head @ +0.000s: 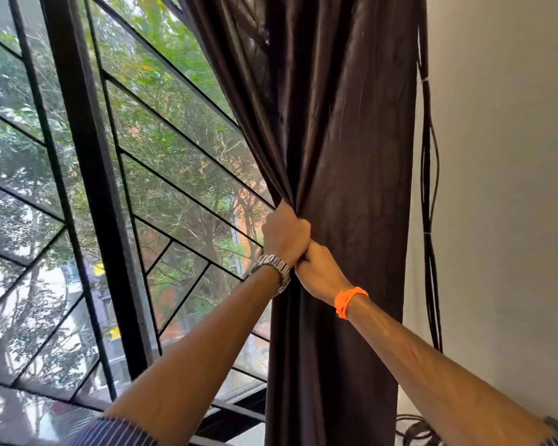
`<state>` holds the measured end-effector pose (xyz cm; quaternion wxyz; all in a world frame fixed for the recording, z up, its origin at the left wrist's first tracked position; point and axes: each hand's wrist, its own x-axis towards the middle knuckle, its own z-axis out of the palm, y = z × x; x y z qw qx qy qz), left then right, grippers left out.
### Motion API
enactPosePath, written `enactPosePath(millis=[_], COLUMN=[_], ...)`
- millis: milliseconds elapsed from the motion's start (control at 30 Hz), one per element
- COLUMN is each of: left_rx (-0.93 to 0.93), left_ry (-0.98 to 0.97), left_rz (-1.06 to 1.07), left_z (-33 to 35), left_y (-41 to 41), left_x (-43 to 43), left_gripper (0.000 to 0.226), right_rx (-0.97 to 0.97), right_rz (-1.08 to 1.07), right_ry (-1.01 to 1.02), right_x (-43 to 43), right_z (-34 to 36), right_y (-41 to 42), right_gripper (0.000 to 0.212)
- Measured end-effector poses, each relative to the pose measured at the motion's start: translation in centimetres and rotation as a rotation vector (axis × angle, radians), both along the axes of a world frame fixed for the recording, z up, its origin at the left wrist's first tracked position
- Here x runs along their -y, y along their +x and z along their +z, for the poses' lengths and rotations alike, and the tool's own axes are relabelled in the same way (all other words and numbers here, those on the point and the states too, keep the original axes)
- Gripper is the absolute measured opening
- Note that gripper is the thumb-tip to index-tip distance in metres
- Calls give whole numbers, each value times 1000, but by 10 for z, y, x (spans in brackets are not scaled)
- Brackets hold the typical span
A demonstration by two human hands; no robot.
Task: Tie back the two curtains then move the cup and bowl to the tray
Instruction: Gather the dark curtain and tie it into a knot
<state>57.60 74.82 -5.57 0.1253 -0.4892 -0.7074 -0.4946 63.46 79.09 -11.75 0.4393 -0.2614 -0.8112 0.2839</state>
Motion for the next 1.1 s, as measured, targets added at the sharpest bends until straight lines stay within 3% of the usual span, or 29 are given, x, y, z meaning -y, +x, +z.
enactPosePath(millis=[233, 333, 433, 600, 700, 767, 900, 1100], left_rx=[-111, -113, -107, -114, -137, -148, -155, -86], left_ry=[-76, -94, -97, -95, -86, -80, -90, -116], left_rz=[-2, 27, 24, 18, 19, 24, 23, 7], left_z=[6, 7, 7, 7, 6, 5, 5, 4], left_y=[11, 8, 3, -1, -2, -5, -11, -10], left_x=[-26, -34, -38, -42, -43, -43, -38, -33], left_gripper=[39, 46, 45, 40, 41, 42, 40, 39], right_rx=[-53, -186, -379, -581, -540, -516, -542, -475], right_rz=[13, 17, -205, -580, -629, -526, -332, -252], right_ry=[6, 17, 53, 55, -75, -204, -295, -187], right_x=[-18, -36, -61, -106, -132, -143, -150, -114], right_z=[-3, -2, 3, 20, 23, 22, 16, 19], right_y=[24, 41, 59, 87, 98, 99, 89, 61], right_gripper=[26, 38, 37, 95, 124, 133, 123, 81])
